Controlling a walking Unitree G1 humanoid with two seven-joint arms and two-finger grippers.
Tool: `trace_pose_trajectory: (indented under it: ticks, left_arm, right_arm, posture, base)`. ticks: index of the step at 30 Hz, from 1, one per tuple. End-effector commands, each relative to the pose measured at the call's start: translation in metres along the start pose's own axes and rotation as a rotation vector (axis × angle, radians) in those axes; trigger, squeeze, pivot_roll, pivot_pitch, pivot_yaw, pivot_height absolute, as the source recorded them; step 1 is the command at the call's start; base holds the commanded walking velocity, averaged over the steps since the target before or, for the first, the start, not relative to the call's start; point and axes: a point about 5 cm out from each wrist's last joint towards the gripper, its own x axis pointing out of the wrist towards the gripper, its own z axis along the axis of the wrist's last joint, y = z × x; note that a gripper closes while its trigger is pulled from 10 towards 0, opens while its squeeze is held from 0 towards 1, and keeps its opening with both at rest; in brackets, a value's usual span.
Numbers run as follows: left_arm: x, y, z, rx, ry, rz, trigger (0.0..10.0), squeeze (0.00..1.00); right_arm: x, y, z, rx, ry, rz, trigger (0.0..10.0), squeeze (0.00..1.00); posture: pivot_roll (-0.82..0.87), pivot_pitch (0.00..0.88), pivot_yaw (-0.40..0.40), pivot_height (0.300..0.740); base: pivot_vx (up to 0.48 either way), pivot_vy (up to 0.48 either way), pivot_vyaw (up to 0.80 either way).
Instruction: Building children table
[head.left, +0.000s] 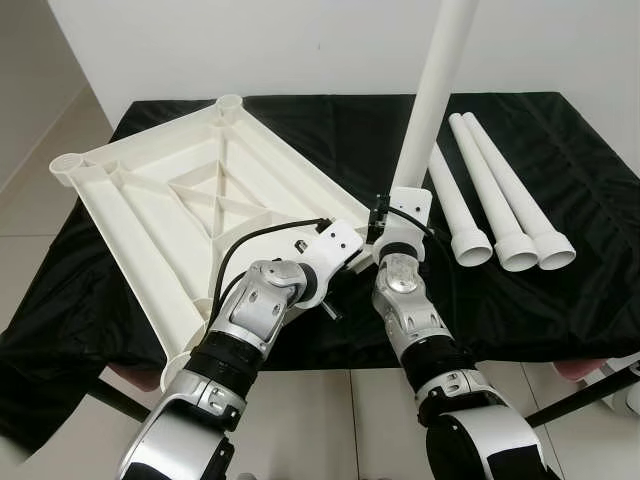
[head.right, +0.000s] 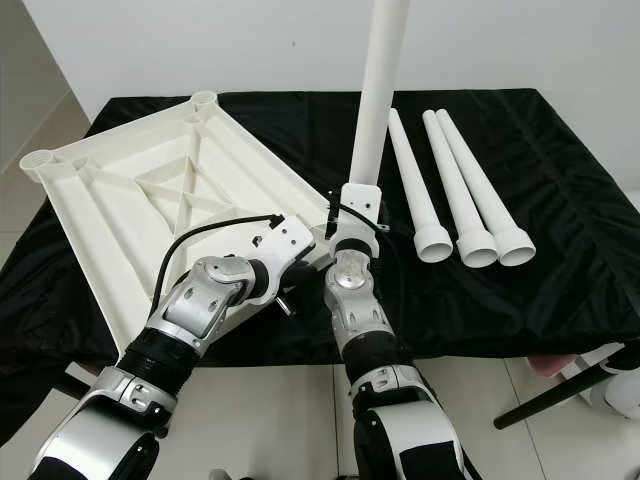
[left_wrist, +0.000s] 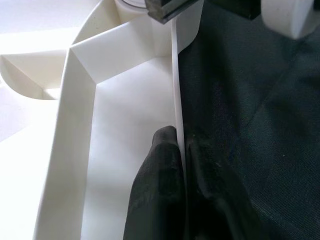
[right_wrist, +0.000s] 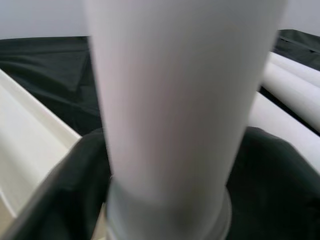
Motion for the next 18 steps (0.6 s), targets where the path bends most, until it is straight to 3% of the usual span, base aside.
trace_pose_trajectory:
  ticks: [1,11,12,13,18]
  left_arm:
    - [0.0,0.002,-0.005,0.004,0.016,0.084,10.0,0.0]
    - [0.0,0.001,-0.006,0.007,0.018,0.079,10.0,0.0]
    - [0.001,0.0,-0.006,0.01,0.019,0.077,10.0,0.0]
    - [0.001,0.0,-0.007,0.013,0.02,0.075,10.0,0.0]
    - [0.001,-0.001,-0.007,0.019,0.02,0.073,10.0,0.0]
  right_arm:
    - [-0.002,-0.001,-0.005,0.022,0.012,0.023,10.0,1.0]
    - [-0.002,-0.009,-0.001,0.032,-0.044,0.058,10.0,1.0]
    - [-0.001,-0.009,0.001,0.039,-0.052,0.091,10.0,0.75]
    - [-0.002,-0.01,0.001,0.058,-0.058,0.125,10.0,0.0]
    - [-0.002,-0.013,0.001,0.078,-0.062,0.21,10.0,0.0]
  posture:
    - [-0.1,0.116,0.059,0.74]
    - [-0.11,0.105,0.06,0.74]
    - [-0.11,0.104,0.06,0.74]
    - [-0.11,0.099,0.059,0.74]
    - [-0.11,0.095,0.058,0.74]
  base:
    - [0.0,0.0,0.0]
    - [0.0,0.0,0.0]
    - [0.0,0.0,0.0]
    - [0.0,0.0,0.0]
    - [0.0,0.0,0.0]
